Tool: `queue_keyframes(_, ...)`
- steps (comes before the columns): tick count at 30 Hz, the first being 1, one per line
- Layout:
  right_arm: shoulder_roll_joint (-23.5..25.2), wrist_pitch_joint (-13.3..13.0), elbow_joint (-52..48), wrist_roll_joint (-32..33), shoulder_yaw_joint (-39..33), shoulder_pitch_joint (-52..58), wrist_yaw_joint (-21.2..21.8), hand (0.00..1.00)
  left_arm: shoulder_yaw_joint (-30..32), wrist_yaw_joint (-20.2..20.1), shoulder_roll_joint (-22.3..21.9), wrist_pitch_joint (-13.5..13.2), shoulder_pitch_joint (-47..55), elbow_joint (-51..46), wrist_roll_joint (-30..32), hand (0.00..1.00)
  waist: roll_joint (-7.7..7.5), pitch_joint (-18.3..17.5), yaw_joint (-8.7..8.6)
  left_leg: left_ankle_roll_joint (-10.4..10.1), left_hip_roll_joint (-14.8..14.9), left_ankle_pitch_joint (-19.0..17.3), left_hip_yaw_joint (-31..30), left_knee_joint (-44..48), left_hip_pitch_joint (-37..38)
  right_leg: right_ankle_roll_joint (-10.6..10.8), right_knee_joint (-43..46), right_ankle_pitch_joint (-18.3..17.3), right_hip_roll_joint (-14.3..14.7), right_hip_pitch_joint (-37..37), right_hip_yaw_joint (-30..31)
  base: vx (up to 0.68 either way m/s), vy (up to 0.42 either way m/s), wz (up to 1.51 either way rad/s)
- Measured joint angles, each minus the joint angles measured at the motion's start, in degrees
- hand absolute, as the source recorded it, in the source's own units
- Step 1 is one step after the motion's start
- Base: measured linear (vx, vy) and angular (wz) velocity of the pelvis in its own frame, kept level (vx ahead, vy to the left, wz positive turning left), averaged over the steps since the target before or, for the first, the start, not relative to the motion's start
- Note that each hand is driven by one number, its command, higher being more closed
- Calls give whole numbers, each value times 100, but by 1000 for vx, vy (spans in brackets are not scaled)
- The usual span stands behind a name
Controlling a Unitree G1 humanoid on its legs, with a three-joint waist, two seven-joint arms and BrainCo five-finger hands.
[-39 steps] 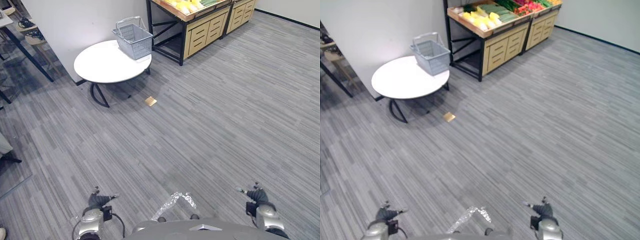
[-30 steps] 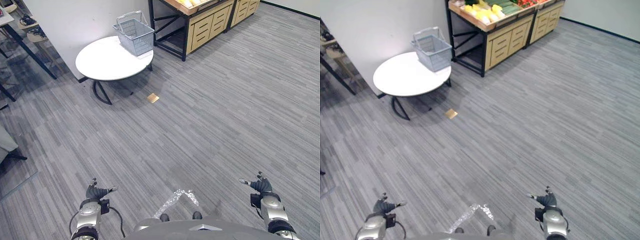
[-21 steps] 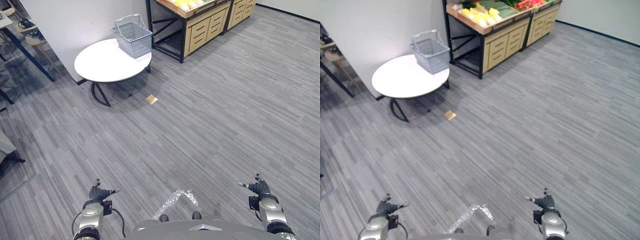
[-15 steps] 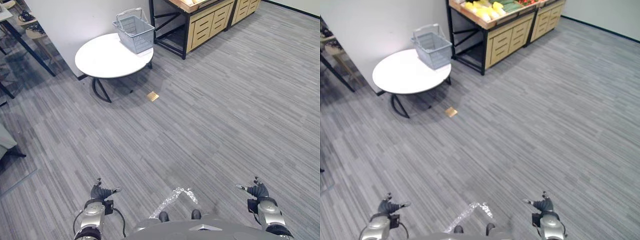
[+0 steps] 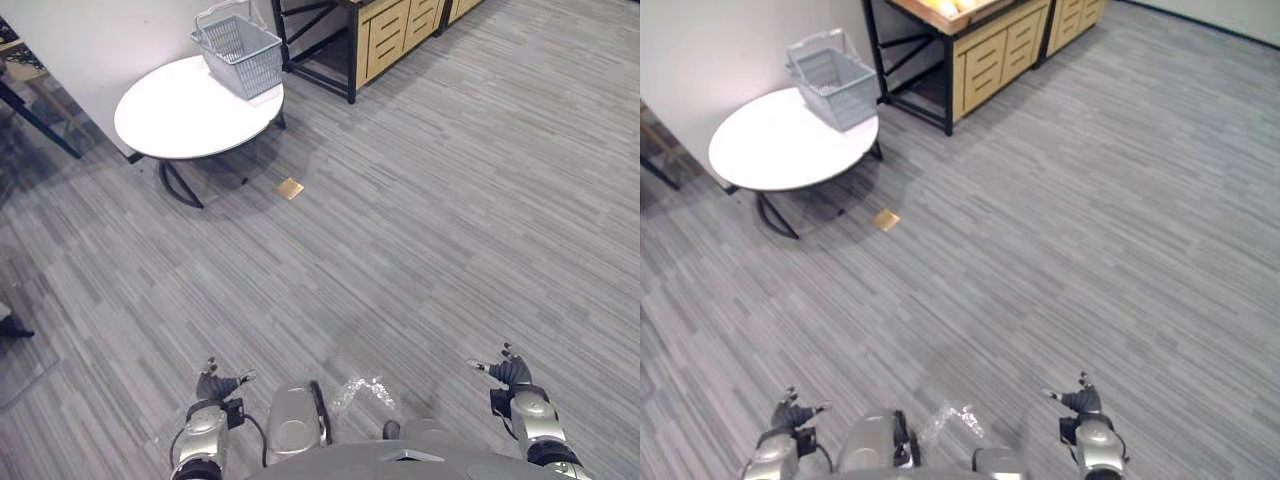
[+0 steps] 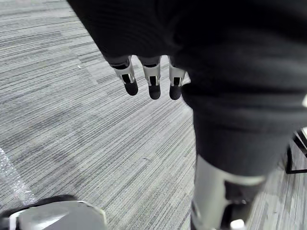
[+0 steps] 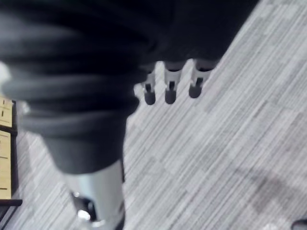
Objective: Pick vegetable in the basket
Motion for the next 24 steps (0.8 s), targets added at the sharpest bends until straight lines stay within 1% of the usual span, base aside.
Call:
queue_keyframes(1,8,1,41,-9,113,-35,-4,0,-16,9,49,-11,57,-5,-17,0,-30,14,121,247,-87,375,30,282,14,-27,-5,-109,-146,122,57,576,398,-35)
queue_keyframes(2,89,-8,17,-22,263,-70,28,0,-14,9,67,-50,55,-74,-43,0,-174,35,103,521,-237,171,10,502,-67,-47,256,1,-276,34,95,484,315,-9)
queue_keyframes(3,135,-12,-17,-28,306,-87,40,0,-17,7,60,-55,70,-132,-42,0,-245,6,114,630,-313,97,30,519,-95,101,461,83,-345,-90,125,513,272,13)
queue_keyframes(4,174,-21,-28,-50,391,-118,48,0,-22,5,56,-56,100,-212,-43,0,-375,-8,128,748,-426,29,109,536,-48,264,775,180,-433,-216,226,433,208,15)
queue_keyframes(5,208,-42,-47,-67,463,-147,65,0,-22,5,58,-66,135,-238,-42,0,-544,-4,135,886,-575,-117,193,546,142,556,1326,367,-515,-350,358,751,342,13)
queue_keyframes(6,255,-64,-170,-67,518,-139,70,0,-21,4,53,-64,253,-271,-43,0,-646,17,142,917,-676,-396,191,514,532,1206,2289,937,-486,-592,471,646,268,6)
queue_keyframes(7,291,-65,-243,-66,581,-132,70,0,-21,3,65,-61,345,-319,-43,0,-674,11,133,908,-709,-504,157,454,737,1215,2751,1312,-408,-713,516,626,256,8)
queue_keyframes(8,335,-73,-393,-67,693,-119,71,0,-31,0,75,-59,484,-418,-43,0,-686,10,96,903,-731,-643,89,335,1099,1284,3503,2050,-286,-934,500,499,170,14)
queue_keyframes(9,361,-106,-566,-70,820,20,75,0,-82,-1,109,-59,570,-508,-43,0,-663,11,68,887,-759,-834,-49,168,1517,1276,4610,2295,-209,-1343,368,397,127,23)
queue_keyframes(10,358,-114,-681,-73,869,41,79,0,-133,0,141,-57,576,-511,-42,0,-670,-2,54,881,-779,-894,-119,94,1708,1266,5080,2212,-194,-1570,201,513,82,47)
queue_keyframes(11,360,-116,-976,-102,896,139,76,0,-233,2,199,-57,569,-576,-42,0,-668,-12,11,873,-827,-942,-278,-120,2078,1225,5666,1818,-269,-2020,-194,321,33,58)
queue_keyframes(12,358,-116,-1113,-151,897,157,75,0,-254,1,217,-59,570,-625,-42,0,-648,-16,-59,878,-841,-957,-367,-232,2222,1150,5755,1634,-334,-2236,-397,527,23,86)
queue_keyframes(13,333,-120,-1403,-309,889,167,63,0,-254,1,232,-65,515,-681,-41,0,-642,-21,-193,863,-849,-983,-568,-422,2499,953,5592,1233,-406,-2617,-692,521,-76,95)
queue_keyframes(14,305,-130,-1668,-345,869,168,58,0,-254,2,252,-67,437,-712,-42,0,-638,-22,-284,827,-841,-1040,-799,-548,2703,748,5125,923,-380,-2940,-775,622,-113,97)
queue_keyframes(15,291,-131,-1790,-397,838,164,55,0,-256,2,259,-74,397,-726,-43,0,-634,-20,-324,797,-820,-1083,-876,-575,2779,636,4802,846,-350,-3070,-767,624,-195,101)
queue_keyframes(16,227,-129,-1978,-479,807,116,42,0,-284,2,270,-81,306,-726,-43,0,-569,7,-388,720,-722,-1208,-1115,-603,2946,589,3831,782,-244,-3217,-744,523,-251,97)
queue_keyframes(17,97,-132,-2108,-525,802,69,38,0,-356,3,282,-89,212,-734,-42,0,-475,12,-390,604,-574,-1301,-1264,-624,3076,430,2396,953,-141,-3230,-715,526,-278,96)
queue_keyframes(18,47,-128,-2165,-525,781,46,31,0,-376,2,289,-101,176,-736,-42,0,-440,-8,-390,537,-496,-1343,-1320,-624,3112,386,1650,1166,-111,-3231,-655,550,-329,93)
queue_keyframes(19,-4,-124,-2308,-526,689,-58,-12,0,-374,3,309,-143,116,-741,-43,0,-446,-16,-393,380,-388,-1465,-1445,-637,3239,411,411,1642,-134,-3230,-526,586,-375,86)
queue_keyframes(20,-73,-110,-2454,-562,672,-184,-68,0,-374,1,366,-185,122,-735,-44,0,-552,-49,-390,167,-344,-1646,-1513,-640,3435,459,-204,1827,-209,-3234,-388,610,-402,83)
queue_keyframes(21,-140,-112,-2559,-627,672,-220,-82,0,-373,-3,365,-192,134,-713,-43,0,-552,-48,-385,76,-313,-1764,-1586,-645,3552,572,-171,2121,-278,-3228,-339,627,-420,68)
queue_keyframes(22,-324,-99,-2670,-766,636,-411,-118,0,-406,-17,222,-190,126,-662,-49,0,-278,-30,-369,-22,-74,-1890,-1700,-533,3711,576,334,2637,-57,-3235,-390,592,-401,59)
queue_keyframes(23,-439,-59,-2732,-864,615,-539,-183,0,-510,-52,135,-216,125,-635,-51,0,-80,-52,-366,-7,98,-1800,-1768,-292,3644,414,633,2409,93,-3235,-452,777,-549,55)
queue_keyframes(24,-470,-45,-2827,-1045,609,-825,-246,0,-530,-65,62,-299,182,-590,-51,0,57,-88,-315,-15,229,-1462,-1860,390,3388,276,943,2055,159,-3132,-655,629,-463,48)
